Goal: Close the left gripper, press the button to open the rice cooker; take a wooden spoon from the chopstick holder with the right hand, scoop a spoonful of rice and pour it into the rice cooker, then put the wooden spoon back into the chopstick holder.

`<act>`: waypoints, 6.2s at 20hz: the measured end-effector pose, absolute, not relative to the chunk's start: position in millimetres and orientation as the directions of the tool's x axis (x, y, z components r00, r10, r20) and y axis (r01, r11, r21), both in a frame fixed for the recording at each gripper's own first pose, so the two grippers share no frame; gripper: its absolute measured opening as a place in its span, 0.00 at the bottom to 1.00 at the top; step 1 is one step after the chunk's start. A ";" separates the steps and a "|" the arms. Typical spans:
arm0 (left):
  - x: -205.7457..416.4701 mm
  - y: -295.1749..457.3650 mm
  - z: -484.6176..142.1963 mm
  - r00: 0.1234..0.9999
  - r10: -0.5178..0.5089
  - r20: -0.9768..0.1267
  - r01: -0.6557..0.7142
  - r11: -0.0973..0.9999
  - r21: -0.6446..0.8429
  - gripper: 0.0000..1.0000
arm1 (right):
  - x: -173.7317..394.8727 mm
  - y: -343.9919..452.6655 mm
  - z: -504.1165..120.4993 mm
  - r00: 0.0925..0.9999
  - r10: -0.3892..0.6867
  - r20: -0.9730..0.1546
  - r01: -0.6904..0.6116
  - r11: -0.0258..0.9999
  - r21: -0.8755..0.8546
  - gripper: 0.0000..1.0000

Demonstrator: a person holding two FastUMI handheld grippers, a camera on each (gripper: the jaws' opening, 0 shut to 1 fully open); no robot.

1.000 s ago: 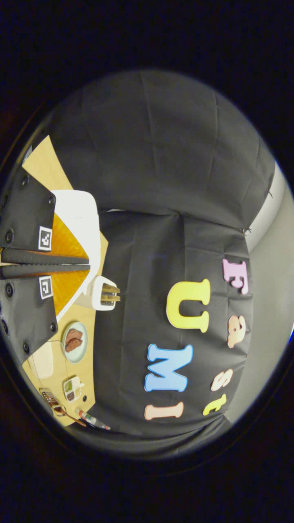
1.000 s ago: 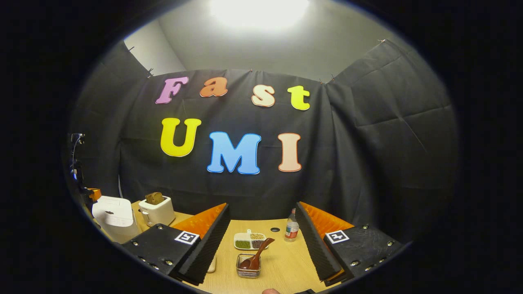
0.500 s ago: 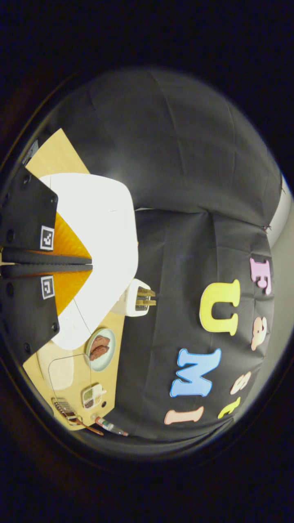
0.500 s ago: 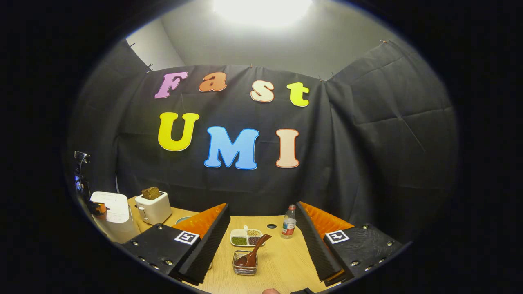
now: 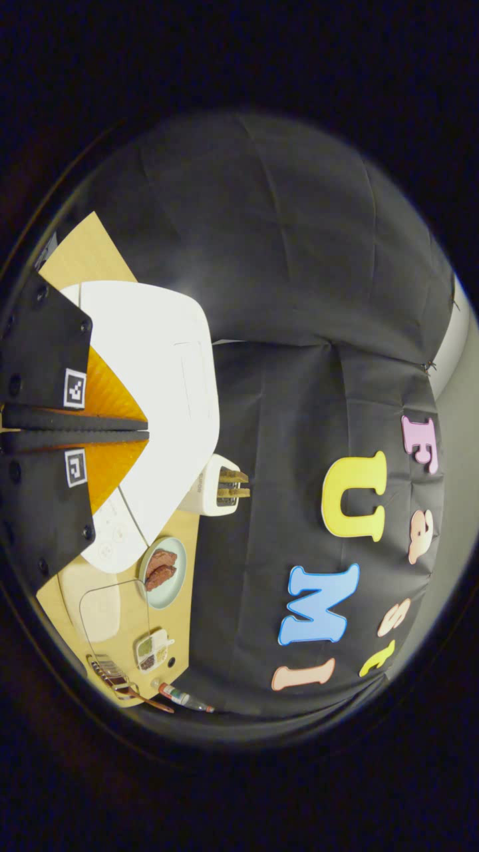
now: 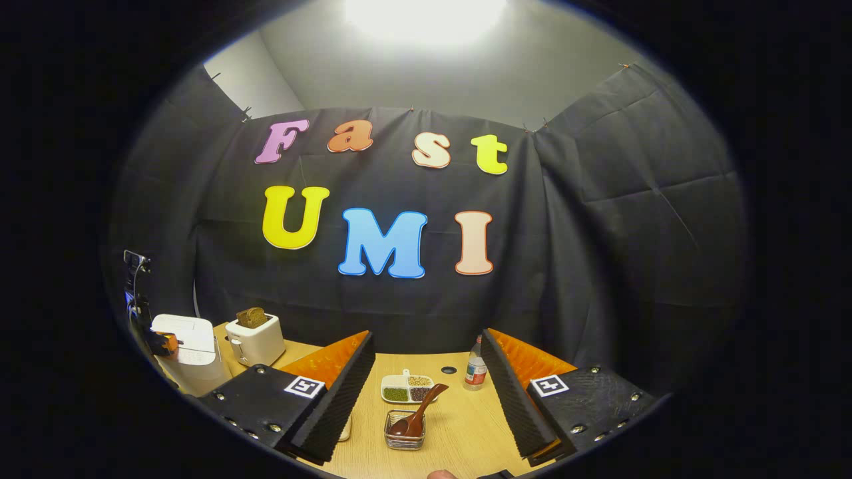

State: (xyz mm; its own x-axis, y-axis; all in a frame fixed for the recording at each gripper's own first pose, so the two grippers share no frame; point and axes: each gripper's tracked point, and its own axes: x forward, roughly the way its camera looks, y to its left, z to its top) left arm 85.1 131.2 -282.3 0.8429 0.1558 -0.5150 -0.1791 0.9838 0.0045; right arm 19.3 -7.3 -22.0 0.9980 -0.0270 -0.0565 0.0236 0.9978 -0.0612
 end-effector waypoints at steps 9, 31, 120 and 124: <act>89.5 112.5 -140.1 0.956 0.179 -0.232 -0.172 0.984 0.050 0.10 | 32.4 -11.3 -23.7 0.998 0.008 -0.055 -0.009 1.000 -0.027 0.97; 0.3 57.6 -58.1 0.974 0.189 -0.126 -0.179 0.980 0.086 0.92 | 157.8 -44.8 -198.2 0.904 0.091 -0.418 -0.047 0.992 0.115 0.98; -74.5 249.3 -84.9 0.943 0.263 -0.203 -0.236 0.960 0.148 0.94 | 131.3 207.6 -282.4 0.762 0.363 -0.536 0.121 0.733 0.669 0.10; -71.9 236.5 -81.6 0.949 0.250 -0.194 -0.224 0.964 0.146 0.92 | 138.1 204.5 -261.2 0.784 0.397 -0.477 0.126 0.650 0.749 0.10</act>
State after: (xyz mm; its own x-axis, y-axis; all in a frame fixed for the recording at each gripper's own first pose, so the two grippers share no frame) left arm -71.9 236.5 -81.6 0.9485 0.2502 -0.1941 -0.2243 0.9635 0.1458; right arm 138.1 204.5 -261.2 0.7841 0.3972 -0.4769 0.1261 0.6504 0.7491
